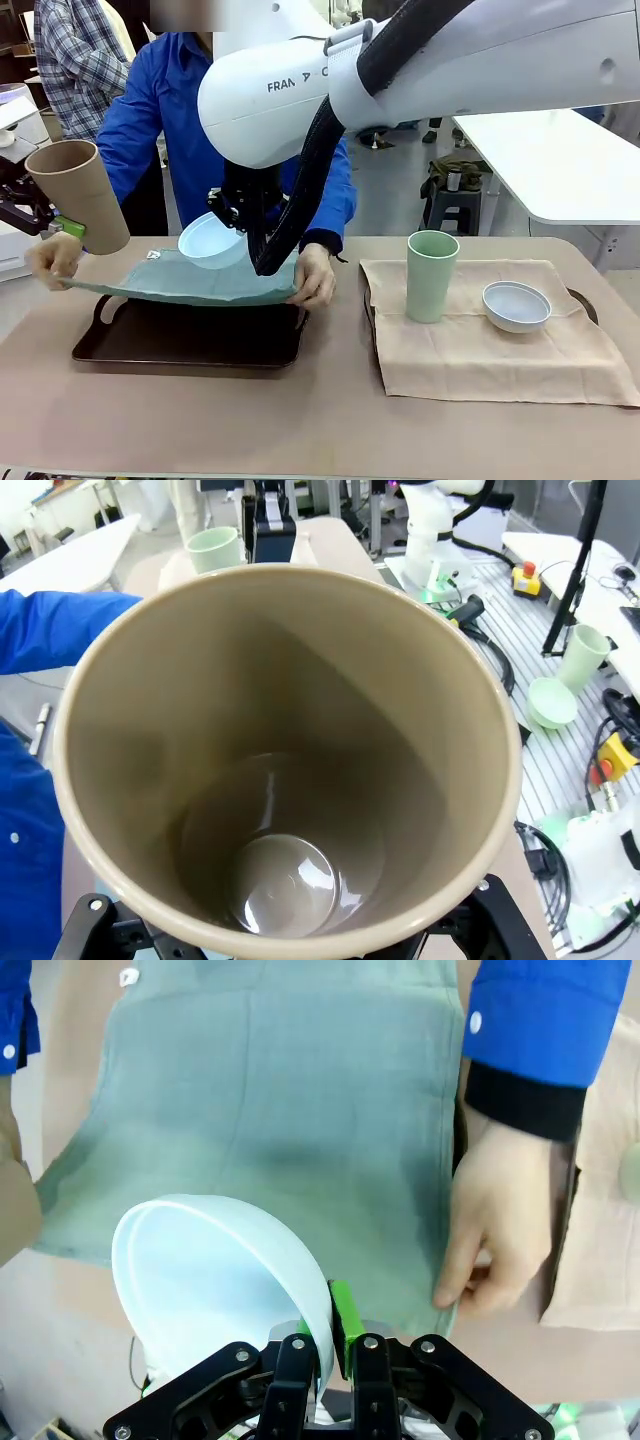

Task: Set up a tray with a mat and arrange the tableware.
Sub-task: Place the Picnic Bowl and Reusable plastic cup back onto the Handle tray in front of the human's position.

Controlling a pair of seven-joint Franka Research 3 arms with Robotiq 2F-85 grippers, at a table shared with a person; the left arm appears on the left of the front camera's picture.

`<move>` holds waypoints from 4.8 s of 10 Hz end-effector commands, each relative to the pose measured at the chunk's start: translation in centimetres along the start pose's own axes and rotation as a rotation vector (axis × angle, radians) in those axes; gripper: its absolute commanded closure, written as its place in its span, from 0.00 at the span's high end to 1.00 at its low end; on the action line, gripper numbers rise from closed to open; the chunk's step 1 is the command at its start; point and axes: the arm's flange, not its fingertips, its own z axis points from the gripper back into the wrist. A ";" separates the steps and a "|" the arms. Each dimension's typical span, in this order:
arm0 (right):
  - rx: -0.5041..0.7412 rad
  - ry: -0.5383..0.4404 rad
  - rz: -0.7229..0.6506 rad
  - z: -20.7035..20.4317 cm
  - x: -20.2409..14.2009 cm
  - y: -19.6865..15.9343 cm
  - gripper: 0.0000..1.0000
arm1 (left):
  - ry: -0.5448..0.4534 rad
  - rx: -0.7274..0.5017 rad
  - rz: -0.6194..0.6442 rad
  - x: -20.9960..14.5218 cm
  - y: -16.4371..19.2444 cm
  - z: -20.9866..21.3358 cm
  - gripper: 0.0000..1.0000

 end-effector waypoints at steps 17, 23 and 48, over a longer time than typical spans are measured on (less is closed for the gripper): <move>-0.014 -0.005 -0.001 0.2 -0.1 -0.1 0.04 | 0.007 0.005 -0.004 0.1 0.2 0.2 0.00; -0.014 -0.005 -0.001 0.2 -0.1 -0.1 0.04 | 0.007 0.005 -0.004 0.1 0.2 0.2 0.00; 0.153 0.086 0.021 -17.7 7.3 -5.6 0.07 | -0.045 -0.116 0.084 -11.9 6.2 -12.0 0.84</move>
